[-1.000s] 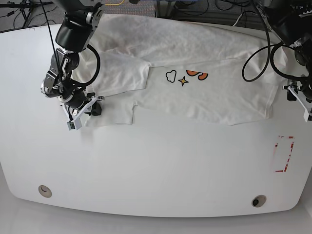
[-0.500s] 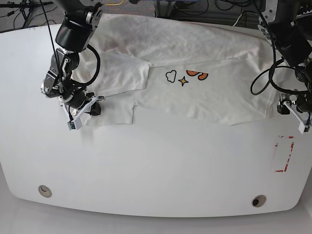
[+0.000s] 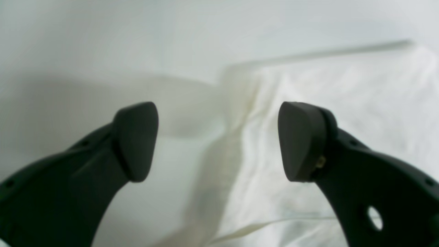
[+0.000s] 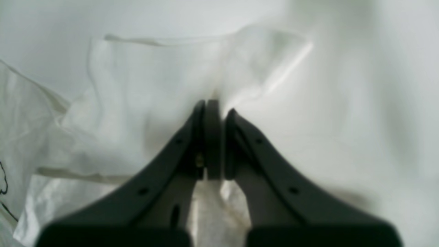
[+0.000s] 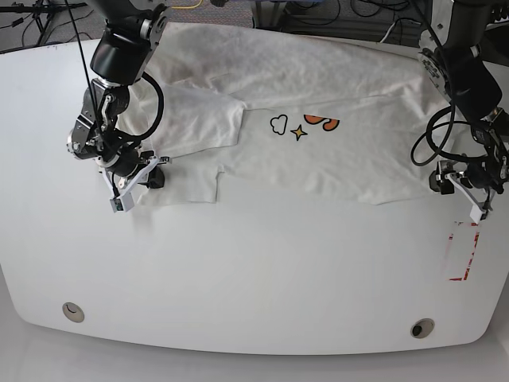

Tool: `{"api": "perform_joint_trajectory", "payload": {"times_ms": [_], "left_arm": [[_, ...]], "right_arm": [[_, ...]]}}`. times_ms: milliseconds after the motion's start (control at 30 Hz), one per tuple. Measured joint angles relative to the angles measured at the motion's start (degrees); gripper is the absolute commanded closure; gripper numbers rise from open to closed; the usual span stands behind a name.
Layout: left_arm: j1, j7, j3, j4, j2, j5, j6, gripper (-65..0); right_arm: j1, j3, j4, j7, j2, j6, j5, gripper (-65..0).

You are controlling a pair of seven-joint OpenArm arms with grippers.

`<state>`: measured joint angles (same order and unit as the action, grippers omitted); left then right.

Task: Fold the T-shirt properly
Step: 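Lower both grippers onto the shirt and close them on the fabric, then fold the grasped shirt section over toward the collar with both grippers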

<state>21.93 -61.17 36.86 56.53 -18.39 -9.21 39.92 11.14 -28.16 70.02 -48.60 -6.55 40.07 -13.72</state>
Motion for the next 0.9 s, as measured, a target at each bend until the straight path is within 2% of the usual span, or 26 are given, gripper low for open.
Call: {"api": "perform_joint_trajectory", "payload": {"times_ms": [333, 400, 500, 533, 700, 900], "left_arm": [[1.16, 0.85, -3.93, -1.88, 1.68, -0.96, -0.04, -51.0], [1.22, 1.25, -4.72, -1.81, 2.05, -1.16, 0.00, -48.9], [1.33, 1.25, -5.92, -1.79, 2.38, -1.18, 0.00, -37.2], [1.36, 1.27, -6.25, -1.79, 2.38, -1.20, 0.02, -28.9], [1.20, 1.03, -8.74, -1.81, 2.32, -1.14, 0.02, -1.1], [1.09, 0.85, -9.09, -1.90, 2.69, -1.38, 0.02, 0.0]], "right_arm": [[-0.07, 0.00, 0.00, 0.20, 0.02, 0.00, -0.02, -0.8], [-0.04, 0.00, 0.00, 0.17, 0.02, 0.00, -0.02, -0.8], [0.00, 0.00, 0.00, 0.17, -0.02, 0.02, -0.07, -0.8], [0.02, 0.00, 0.00, 0.17, -0.02, 0.02, -0.07, -0.8], [0.52, 0.15, -0.04, -0.57, -0.48, 0.04, -0.02, -0.8], [1.31, 0.15, -0.24, -1.14, -0.63, 0.07, 0.55, -0.8]]}}
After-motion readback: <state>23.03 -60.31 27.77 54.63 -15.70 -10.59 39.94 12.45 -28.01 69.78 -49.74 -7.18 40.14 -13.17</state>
